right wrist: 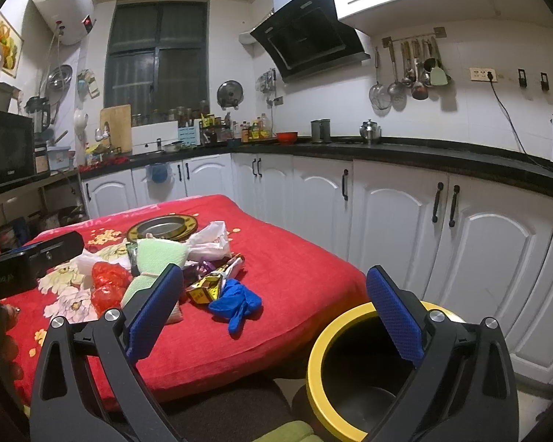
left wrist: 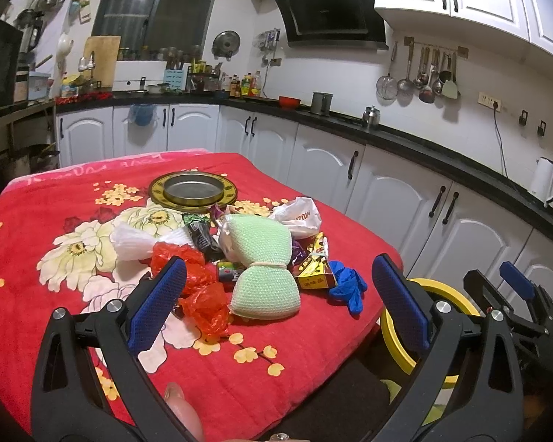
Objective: Collect trash
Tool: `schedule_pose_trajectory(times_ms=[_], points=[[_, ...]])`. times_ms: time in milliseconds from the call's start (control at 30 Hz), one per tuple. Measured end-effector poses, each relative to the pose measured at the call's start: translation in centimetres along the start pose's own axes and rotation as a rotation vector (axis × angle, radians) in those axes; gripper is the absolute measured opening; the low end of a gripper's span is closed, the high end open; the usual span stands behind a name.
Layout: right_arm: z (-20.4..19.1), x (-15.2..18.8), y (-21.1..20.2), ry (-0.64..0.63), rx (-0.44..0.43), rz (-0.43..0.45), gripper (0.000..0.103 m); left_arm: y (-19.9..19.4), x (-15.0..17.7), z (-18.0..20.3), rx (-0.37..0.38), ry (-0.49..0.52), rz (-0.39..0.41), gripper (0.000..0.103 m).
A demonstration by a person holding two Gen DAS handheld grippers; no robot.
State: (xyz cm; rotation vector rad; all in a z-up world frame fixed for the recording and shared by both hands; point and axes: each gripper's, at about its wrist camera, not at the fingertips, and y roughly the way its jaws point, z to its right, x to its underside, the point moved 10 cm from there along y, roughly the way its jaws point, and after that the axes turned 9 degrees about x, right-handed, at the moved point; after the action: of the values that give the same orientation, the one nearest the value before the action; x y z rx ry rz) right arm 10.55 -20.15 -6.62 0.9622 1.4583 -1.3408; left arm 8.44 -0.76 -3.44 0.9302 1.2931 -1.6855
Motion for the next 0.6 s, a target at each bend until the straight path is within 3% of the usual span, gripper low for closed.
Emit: schedule_pose_trajectory(times_ms=[267,600], points=[[-2.5,0.0,0.0,-0.059,-0.089,-0.019,0.097,0.0,-0.8,-1.6,-0.008,-0.043,0.018,0.093],[-7.4,0.0,1.2,-0.121,-0.197,-0.065,0.097,-0.4,-2.0,-5.9,-0.09,-0.093,0.045,0.093]])
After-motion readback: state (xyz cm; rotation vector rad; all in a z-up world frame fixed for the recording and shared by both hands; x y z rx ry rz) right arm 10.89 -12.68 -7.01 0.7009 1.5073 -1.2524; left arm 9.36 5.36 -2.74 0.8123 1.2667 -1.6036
